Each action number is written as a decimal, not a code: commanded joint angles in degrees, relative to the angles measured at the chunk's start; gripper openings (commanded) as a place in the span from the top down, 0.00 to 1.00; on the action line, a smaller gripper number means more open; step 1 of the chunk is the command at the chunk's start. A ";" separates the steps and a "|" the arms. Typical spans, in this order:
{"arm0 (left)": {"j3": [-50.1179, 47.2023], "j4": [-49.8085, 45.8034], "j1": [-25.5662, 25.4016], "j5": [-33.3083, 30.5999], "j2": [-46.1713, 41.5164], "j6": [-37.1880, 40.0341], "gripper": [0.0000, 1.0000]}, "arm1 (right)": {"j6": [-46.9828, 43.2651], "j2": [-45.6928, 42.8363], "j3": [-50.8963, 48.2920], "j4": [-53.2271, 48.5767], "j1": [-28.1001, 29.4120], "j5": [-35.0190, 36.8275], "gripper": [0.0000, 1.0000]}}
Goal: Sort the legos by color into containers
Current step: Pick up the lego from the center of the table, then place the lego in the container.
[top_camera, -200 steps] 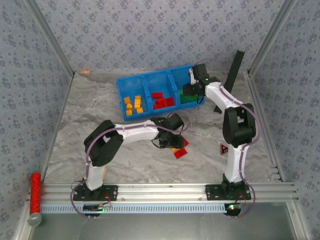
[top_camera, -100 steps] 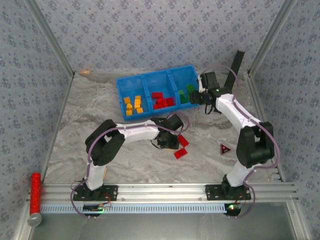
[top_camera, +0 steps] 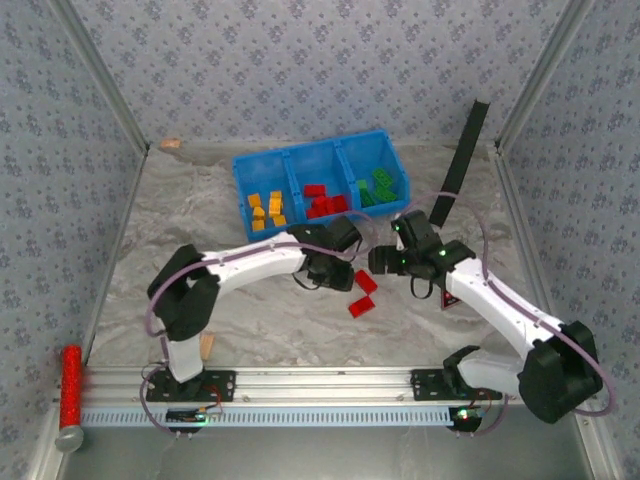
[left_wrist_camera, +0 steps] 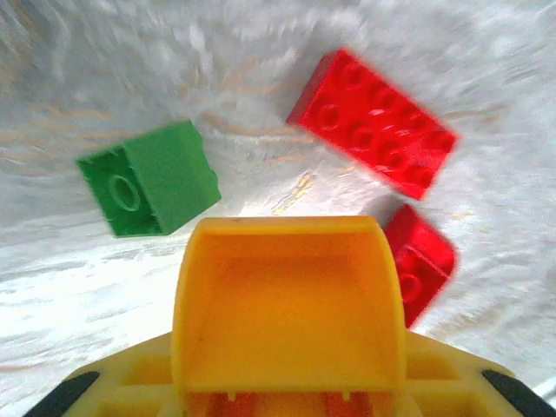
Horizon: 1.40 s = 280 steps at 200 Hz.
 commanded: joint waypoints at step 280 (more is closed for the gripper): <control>21.49 -2.94 36.29 -4.88 15.39 11.95 0.81 | -9.47 28.11 2.79 9.90 10.10 4.10 0.43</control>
